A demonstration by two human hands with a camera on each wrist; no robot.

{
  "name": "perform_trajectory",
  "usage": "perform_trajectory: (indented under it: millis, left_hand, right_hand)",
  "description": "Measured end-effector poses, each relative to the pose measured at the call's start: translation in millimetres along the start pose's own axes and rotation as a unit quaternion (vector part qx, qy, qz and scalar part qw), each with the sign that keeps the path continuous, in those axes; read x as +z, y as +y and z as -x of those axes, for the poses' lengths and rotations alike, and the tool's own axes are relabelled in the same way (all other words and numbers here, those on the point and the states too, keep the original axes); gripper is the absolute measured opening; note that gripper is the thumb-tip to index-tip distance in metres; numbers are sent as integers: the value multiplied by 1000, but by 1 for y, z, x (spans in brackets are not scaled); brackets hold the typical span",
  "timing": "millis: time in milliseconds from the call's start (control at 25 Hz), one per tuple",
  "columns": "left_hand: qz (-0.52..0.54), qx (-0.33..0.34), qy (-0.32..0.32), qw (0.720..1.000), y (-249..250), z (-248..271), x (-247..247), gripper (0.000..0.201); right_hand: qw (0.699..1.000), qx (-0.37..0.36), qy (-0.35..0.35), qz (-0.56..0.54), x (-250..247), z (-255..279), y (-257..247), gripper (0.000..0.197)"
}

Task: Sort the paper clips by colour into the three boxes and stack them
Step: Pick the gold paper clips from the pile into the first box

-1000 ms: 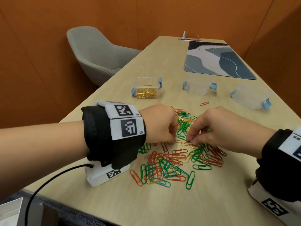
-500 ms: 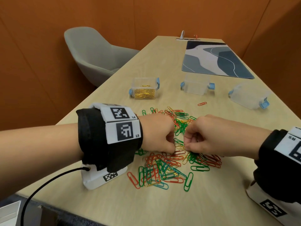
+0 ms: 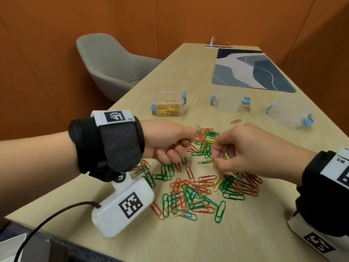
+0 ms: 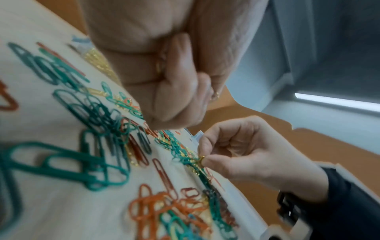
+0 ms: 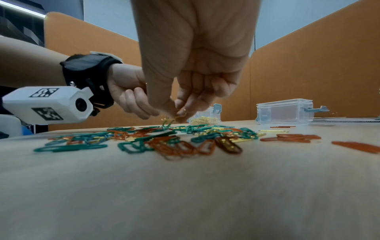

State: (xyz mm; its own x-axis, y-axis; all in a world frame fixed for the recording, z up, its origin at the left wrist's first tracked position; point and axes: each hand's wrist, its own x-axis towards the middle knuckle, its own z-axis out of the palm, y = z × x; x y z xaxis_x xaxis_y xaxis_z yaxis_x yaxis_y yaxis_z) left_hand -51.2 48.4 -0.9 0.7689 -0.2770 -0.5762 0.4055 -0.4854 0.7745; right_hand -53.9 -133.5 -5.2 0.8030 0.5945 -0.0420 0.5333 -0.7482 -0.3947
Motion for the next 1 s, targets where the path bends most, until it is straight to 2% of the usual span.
perform_trajectory:
  millis: [160,320,440,520,600,680,720,760,840,880,960,1000]
  left_hand:
    - [96,-5,-40,995,-3,-1,-6,29]
    - [93,-7,-30,995,-6,-5,-2,24]
    - [104,-18,-78,991,-3,-8,6,31]
    - [97,-17,-103,990,0,-9,11,32]
    - [66,-18,-85,994,6,-10,6,33]
    - [-6,-11,-12,1000,13,-15,-11,36]
    - [-64,4,53,997,20,-18,-23,36]
    - [-131,21,130,983,27,-21,-35,35]
    - [-253,56,274,926,43,-27,-56,34]
    - [-292,74,320,898,51,-31,-64,35]
    - [-346,105,356,862,61,-43,-73,38]
    - [-361,111,351,857,63,-52,-76,38]
  right_hand:
    - [997,-25,54,-49,0,0,-2,9]
    - [982,-80,119,-125,-2,1,-4,10]
    - [975,-132,112,-139,1,0,-5,6]
    - [974,-145,103,-143,2,-1,-5,4]
    - [974,-135,135,-126,3,-2,-1,9]
    - [981,-88,141,-100,3,-2,1,3]
    - [988,-62,111,-83,3,-1,2,3]
    - [995,-43,65,-65,4,-1,3,5]
    - [998,-17,-26,-45,4,1,2,17]
    - [997,-5,-59,-45,4,2,1,27]
    - [995,15,-92,-42,1,5,-1,42]
    - [994,21,-102,-35,0,6,-2,46]
